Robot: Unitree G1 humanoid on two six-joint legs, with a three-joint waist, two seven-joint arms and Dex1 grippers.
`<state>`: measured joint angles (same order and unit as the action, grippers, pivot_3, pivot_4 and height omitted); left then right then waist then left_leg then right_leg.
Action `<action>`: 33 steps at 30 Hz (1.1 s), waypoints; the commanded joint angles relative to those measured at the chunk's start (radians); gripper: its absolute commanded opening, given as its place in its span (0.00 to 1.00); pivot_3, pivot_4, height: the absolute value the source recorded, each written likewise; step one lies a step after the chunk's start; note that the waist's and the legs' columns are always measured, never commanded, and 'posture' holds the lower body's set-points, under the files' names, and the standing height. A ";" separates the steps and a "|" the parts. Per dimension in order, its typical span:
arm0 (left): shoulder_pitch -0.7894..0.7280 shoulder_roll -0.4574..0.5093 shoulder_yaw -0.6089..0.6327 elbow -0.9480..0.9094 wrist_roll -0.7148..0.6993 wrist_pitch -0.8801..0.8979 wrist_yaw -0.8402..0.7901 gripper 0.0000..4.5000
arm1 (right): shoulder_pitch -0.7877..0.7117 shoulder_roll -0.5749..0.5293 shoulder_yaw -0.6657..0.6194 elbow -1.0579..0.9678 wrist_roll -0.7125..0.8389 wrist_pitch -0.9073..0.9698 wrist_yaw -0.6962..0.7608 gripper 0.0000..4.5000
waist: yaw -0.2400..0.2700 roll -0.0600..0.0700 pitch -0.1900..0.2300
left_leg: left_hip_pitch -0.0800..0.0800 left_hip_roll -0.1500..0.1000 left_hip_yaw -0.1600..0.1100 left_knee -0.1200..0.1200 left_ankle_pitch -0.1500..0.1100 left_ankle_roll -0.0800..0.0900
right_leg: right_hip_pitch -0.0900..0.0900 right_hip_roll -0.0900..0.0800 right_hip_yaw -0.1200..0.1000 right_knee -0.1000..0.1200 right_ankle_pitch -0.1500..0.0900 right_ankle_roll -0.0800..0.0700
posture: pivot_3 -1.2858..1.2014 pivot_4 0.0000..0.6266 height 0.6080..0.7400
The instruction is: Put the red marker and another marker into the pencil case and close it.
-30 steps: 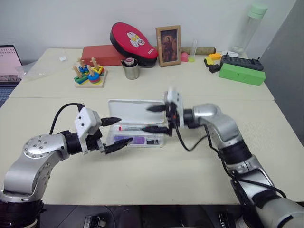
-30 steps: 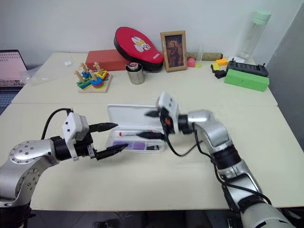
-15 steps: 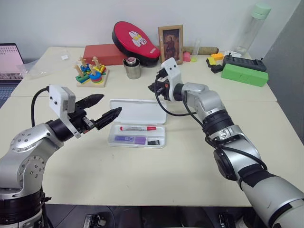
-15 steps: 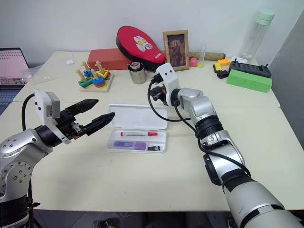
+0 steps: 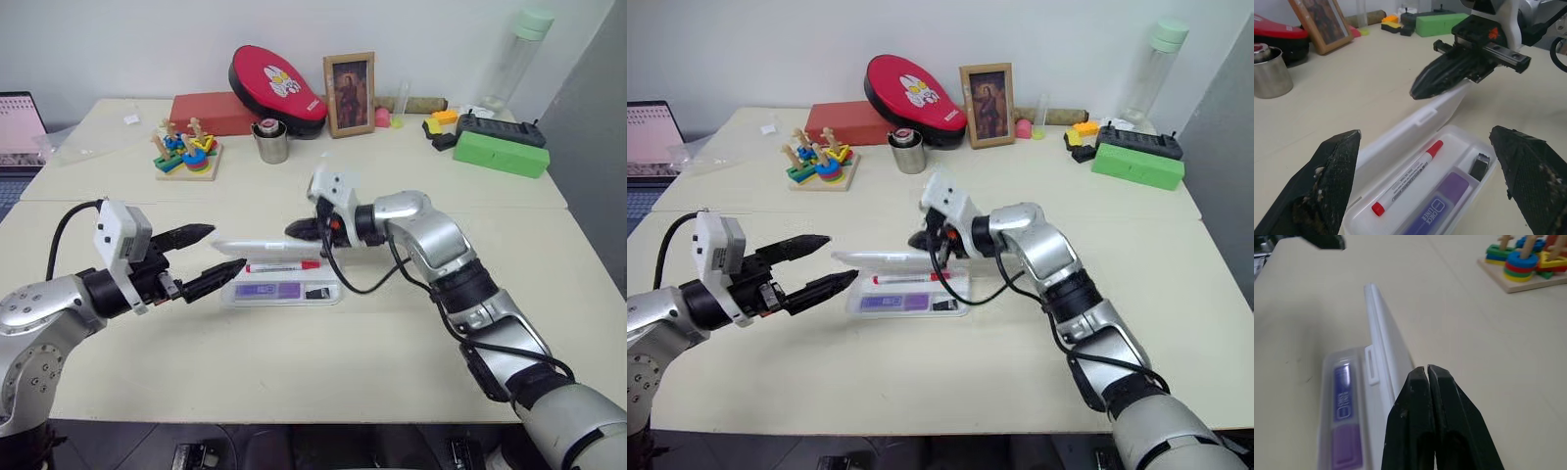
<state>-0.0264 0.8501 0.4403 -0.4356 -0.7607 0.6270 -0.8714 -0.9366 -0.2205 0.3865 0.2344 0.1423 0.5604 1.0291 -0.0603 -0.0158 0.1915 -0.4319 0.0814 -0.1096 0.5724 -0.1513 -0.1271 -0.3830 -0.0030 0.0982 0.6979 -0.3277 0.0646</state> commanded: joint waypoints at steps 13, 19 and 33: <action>0.024 -0.005 -0.021 -0.038 0.027 -0.009 0.028 1.00 | 0.153 -0.030 0.119 -0.090 -0.075 0.047 -0.021 0.01 | 0.001 0.000 0.000 | 0.000 0.000 0.000 0.000 0.000 0.000 | 0.000 0.000 0.001 0.000 0.000 0.000 | 0.52 0.24 1.00; -0.022 -0.013 0.008 0.063 0.086 -0.014 0.126 1.00 | 0.161 -0.057 -0.140 -0.154 0.105 0.088 -0.032 0.05 | 0.005 -0.001 0.000 | 0.000 0.000 0.000 0.001 0.000 0.000 | 0.000 0.000 0.001 0.000 0.000 0.000 | 0.52 0.24 1.00; -0.033 0.116 0.092 0.407 0.275 -0.169 0.058 1.00 | 0.210 -0.399 -0.328 -0.136 0.161 0.088 0.033 0.83 | 0.000 0.000 0.000 | 0.000 0.000 0.002 0.000 0.000 0.000 | -0.001 0.000 0.001 -0.001 0.000 0.000 | 0.52 0.24 1.00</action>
<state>-0.0525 0.9360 0.4869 -0.0532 -0.5041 0.4944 -0.7956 -0.7316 -0.5985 0.0876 0.1157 0.2896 0.6609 1.0525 -0.0605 -0.0162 0.1917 -0.4323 0.0812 -0.1078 0.5719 -0.1514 -0.1269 -0.3844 -0.0032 0.0998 0.6971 -0.3280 0.0644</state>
